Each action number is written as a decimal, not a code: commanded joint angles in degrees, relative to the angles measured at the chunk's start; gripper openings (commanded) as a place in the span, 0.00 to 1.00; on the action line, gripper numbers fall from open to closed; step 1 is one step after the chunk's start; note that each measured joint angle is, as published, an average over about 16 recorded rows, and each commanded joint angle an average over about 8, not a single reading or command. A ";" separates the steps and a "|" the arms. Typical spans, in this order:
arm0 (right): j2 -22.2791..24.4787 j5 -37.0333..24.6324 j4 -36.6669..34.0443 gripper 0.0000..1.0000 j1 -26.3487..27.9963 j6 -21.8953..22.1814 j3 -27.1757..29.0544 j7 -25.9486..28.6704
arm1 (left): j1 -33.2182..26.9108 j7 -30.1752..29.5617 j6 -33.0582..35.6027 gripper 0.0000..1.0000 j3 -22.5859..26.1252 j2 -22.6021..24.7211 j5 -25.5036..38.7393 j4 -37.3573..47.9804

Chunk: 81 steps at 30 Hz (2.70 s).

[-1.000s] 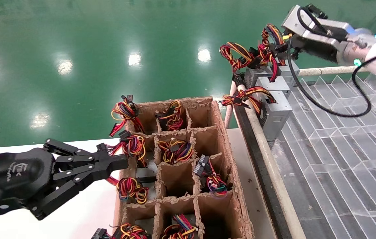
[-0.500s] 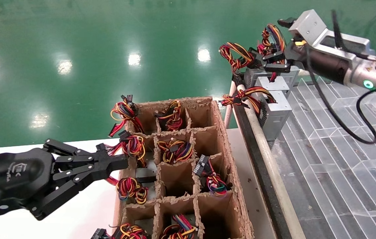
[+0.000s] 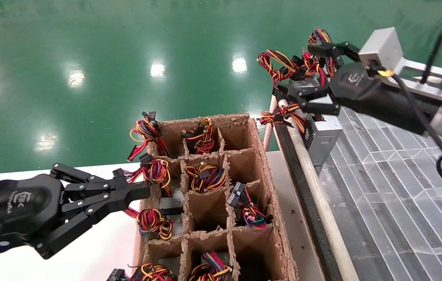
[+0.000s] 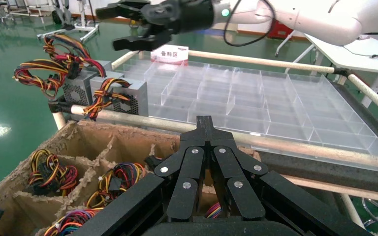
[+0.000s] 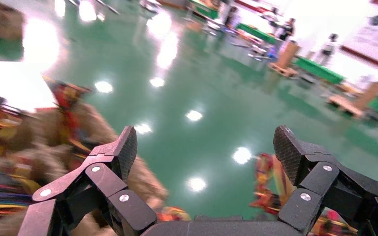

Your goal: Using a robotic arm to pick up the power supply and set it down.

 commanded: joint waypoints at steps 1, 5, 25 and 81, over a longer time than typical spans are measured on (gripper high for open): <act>1.13 1.38 2.53 1.00 -1.72 -1.75 0.38 2.11 | 0.00 0.00 0.00 0.33 0.00 0.00 0.00 0.00; 3.32 4.04 7.42 1.00 -5.06 -5.15 1.11 6.21 | 0.00 0.00 0.00 0.83 0.00 0.00 0.00 0.00; 13.36 16.31 29.97 1.00 -20.39 -20.76 4.46 24.81 | 0.01 0.00 -0.01 1.00 0.00 0.00 0.00 0.01; 13.21 16.08 29.52 1.00 -20.15 -20.47 4.42 24.69 | 0.02 0.00 -0.02 1.00 -0.01 -0.01 -0.01 0.02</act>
